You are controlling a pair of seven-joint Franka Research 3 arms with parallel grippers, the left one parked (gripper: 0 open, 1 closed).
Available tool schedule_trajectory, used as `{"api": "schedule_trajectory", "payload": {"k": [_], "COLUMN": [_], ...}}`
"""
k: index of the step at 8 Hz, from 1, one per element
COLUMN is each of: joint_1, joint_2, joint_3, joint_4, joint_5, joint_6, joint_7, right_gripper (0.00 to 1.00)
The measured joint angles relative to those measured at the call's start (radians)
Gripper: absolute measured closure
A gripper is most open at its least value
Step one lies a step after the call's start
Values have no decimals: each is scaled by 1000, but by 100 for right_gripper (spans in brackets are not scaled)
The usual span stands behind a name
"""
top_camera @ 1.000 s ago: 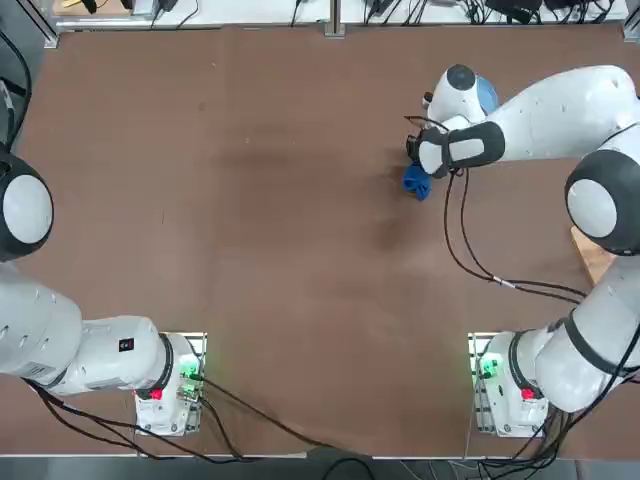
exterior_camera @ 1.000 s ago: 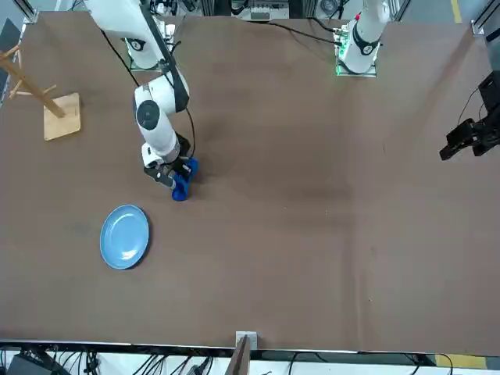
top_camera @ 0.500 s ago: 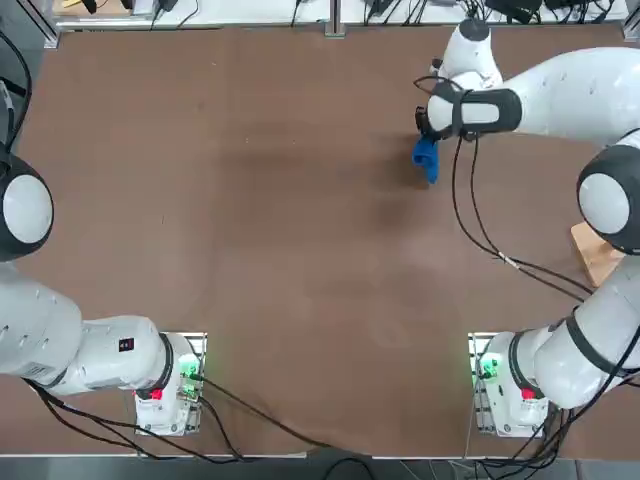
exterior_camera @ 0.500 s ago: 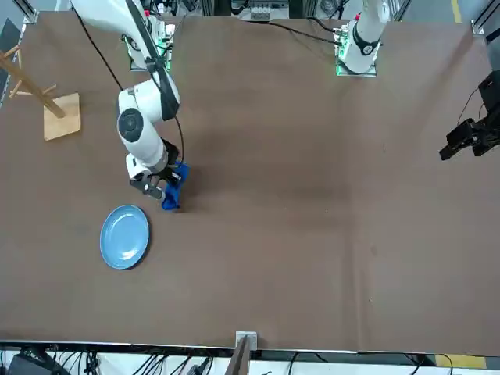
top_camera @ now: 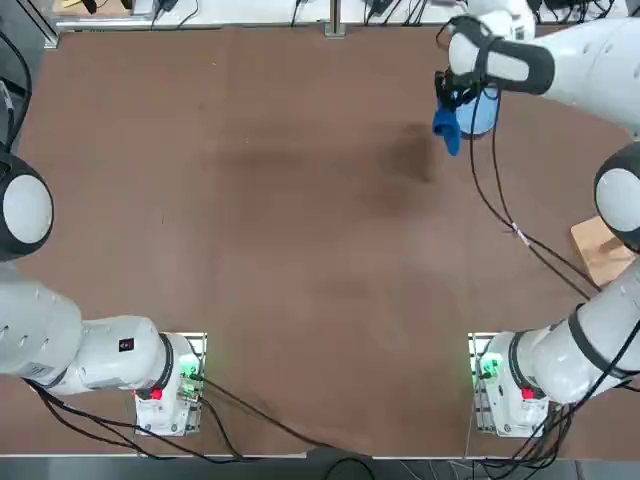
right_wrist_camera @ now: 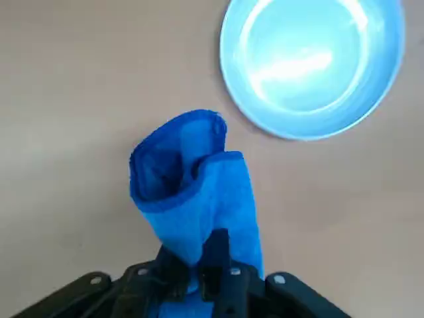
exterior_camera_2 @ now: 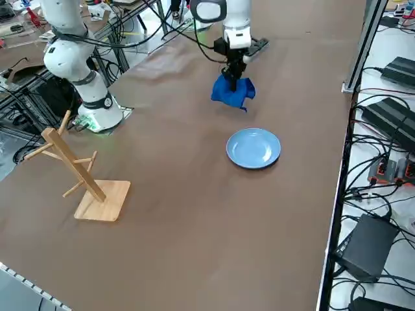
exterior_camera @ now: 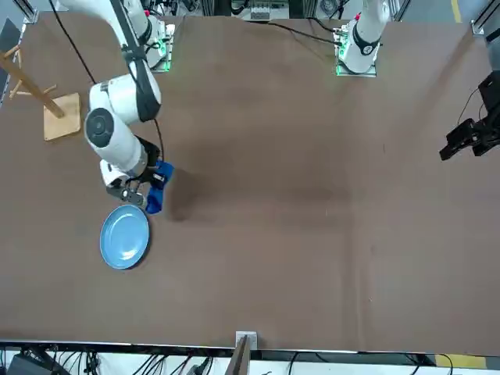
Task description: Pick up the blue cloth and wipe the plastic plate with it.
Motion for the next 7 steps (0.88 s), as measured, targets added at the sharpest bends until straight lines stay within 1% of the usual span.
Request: {"api": "schedule_trajectory", "payload": {"k": [1,2,4,5,7], "joint_1": [-28,-64,-140,-171,-207], "joint_2": [-2,0,11,19,41], "joint_3": [-2,-3,-5,-6,-6], "joint_4": [40,56,57,57,58], "joint_5": [-2,-25,-104,-115,-121], "joint_6": [-41,-52,-52,-49,-25], "joint_7": [-57,-116,-202,-242,-293], "right_gripper": [90,90,90,90,90]}}
